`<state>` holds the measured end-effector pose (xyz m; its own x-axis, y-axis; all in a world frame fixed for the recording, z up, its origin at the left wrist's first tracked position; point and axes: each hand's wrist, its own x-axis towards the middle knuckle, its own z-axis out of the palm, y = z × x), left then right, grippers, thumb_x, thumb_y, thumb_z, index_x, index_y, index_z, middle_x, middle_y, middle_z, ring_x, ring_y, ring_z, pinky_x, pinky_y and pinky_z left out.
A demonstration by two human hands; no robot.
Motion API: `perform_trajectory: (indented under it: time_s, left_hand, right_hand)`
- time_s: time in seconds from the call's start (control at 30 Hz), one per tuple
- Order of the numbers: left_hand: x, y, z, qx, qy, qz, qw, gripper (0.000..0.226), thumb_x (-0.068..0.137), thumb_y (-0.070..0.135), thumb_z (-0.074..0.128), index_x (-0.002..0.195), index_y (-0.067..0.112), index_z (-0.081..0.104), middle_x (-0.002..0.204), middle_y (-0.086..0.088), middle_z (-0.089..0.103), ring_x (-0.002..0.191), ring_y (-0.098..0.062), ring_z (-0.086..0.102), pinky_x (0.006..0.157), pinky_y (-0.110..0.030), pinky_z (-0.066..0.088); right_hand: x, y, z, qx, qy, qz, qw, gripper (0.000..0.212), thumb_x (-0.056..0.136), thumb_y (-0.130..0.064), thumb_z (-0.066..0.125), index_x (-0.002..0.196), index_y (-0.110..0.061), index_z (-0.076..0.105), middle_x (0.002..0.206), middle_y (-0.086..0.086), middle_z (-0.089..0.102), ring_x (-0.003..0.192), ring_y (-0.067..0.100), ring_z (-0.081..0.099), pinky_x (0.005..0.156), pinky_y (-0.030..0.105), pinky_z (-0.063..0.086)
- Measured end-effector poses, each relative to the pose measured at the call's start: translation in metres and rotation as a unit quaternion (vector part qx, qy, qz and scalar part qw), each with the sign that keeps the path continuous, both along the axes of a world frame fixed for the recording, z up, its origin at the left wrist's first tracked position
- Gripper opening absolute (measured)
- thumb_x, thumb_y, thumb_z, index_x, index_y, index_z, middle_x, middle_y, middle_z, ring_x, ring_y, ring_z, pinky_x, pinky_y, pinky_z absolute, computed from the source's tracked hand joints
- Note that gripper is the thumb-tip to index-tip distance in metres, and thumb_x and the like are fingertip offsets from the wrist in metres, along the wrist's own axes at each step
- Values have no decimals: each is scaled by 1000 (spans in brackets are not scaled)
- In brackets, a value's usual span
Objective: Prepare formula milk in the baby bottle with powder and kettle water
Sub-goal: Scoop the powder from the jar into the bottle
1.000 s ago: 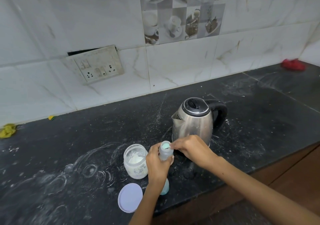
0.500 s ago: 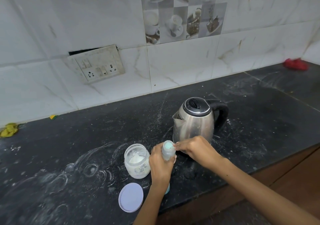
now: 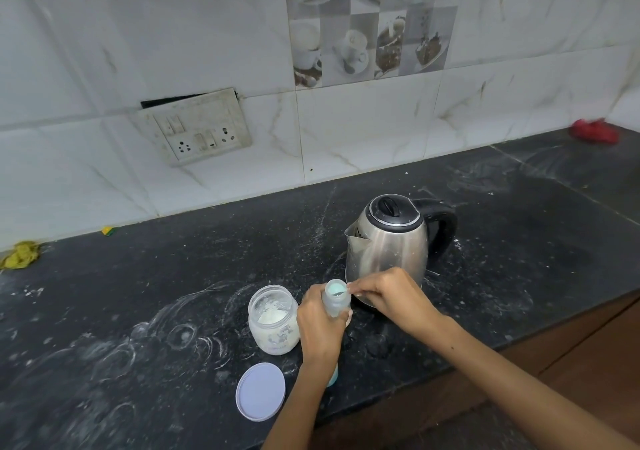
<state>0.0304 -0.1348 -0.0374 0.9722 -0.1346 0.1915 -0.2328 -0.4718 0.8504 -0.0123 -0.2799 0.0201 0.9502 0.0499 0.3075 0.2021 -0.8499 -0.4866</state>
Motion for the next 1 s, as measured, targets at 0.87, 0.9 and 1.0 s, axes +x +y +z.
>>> perform_trajectory:
  time_s: [0.87, 0.9, 1.0]
  left_hand:
    - [1, -1, 9, -50, 30, -27, 998, 69, 65, 18, 87, 114, 22, 38, 95, 7, 63, 88, -12, 61, 76, -22, 47]
    - [1, -1, 9, -50, 32, -27, 998, 69, 65, 18, 87, 114, 22, 38, 95, 8, 63, 88, -12, 61, 76, -22, 46]
    - [0, -1, 10, -55, 39, -25, 997, 69, 65, 19, 87, 114, 21, 39, 94, 10, 62, 89, -13, 61, 75, -19, 43]
  right_hand:
    - [-4, 5, 7, -190, 52, 32, 980, 35, 84, -25, 43, 96, -12, 72, 100, 5, 74, 93, 22, 70, 72, 41, 57]
    - [-3, 4, 7, -187, 56, 29, 980, 31, 85, -24, 46, 97, -13, 72, 100, 5, 73, 93, 21, 70, 73, 41, 57]
    - [-1, 4, 1, -183, 47, 23, 982, 21, 85, -21, 53, 96, -16, 71, 99, 3, 73, 90, 18, 69, 71, 39, 57]
